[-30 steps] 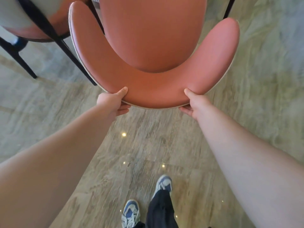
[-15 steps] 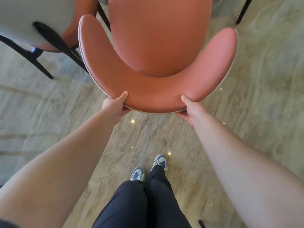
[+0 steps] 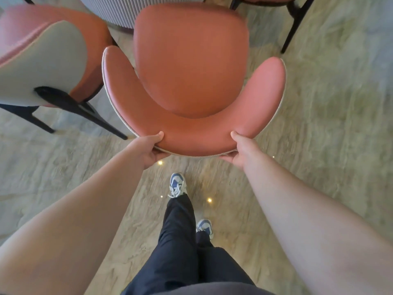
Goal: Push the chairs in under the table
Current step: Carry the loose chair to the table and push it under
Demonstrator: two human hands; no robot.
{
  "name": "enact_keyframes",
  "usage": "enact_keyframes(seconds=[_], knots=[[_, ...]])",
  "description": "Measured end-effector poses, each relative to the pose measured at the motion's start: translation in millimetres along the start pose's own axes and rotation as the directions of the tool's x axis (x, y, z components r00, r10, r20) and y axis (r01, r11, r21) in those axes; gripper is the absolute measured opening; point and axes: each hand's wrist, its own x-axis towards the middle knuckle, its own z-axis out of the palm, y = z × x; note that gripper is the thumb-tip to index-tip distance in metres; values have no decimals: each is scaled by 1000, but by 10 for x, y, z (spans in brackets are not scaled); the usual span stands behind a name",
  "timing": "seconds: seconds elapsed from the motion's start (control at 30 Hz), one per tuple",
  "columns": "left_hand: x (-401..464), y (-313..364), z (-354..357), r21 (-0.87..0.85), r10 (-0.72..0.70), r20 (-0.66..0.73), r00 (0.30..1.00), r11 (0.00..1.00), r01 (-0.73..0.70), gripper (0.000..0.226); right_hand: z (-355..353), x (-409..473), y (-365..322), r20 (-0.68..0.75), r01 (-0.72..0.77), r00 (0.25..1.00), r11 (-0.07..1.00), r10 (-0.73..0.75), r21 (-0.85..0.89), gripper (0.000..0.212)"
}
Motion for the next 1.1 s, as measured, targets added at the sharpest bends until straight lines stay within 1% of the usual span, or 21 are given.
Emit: enact_keyframes(seconds=[0.23,0.47,0.63,0.77,0.87,1.1], knots=[[63,456,174,-8,-32,3,999,999,32,41,285,-49,-417,-43,11,999,1000,-11,-2,48],[155,782,323,-48,-14,16,1000,999,15,45,497,-10,-752,-56,33,998,999,-35,-27,45],[191,896,402,-68,-40,12,999,997,41,48,535,44,-878,-40,-9,999,1000,8,-22,44],[186,971,429,-68,-80,5,997,994,80,48,531,47,-941,-3,-58,998,998,58,5,38],[201,1067,454,-74,-118,13,993,990,119,49,533,76,-1015,43,-88,995,995,86,40,39],[263,1415,616,-57,-107,-36,994,993,105,45,677,199,-1322,121,-127,986,990,118,66,37]])
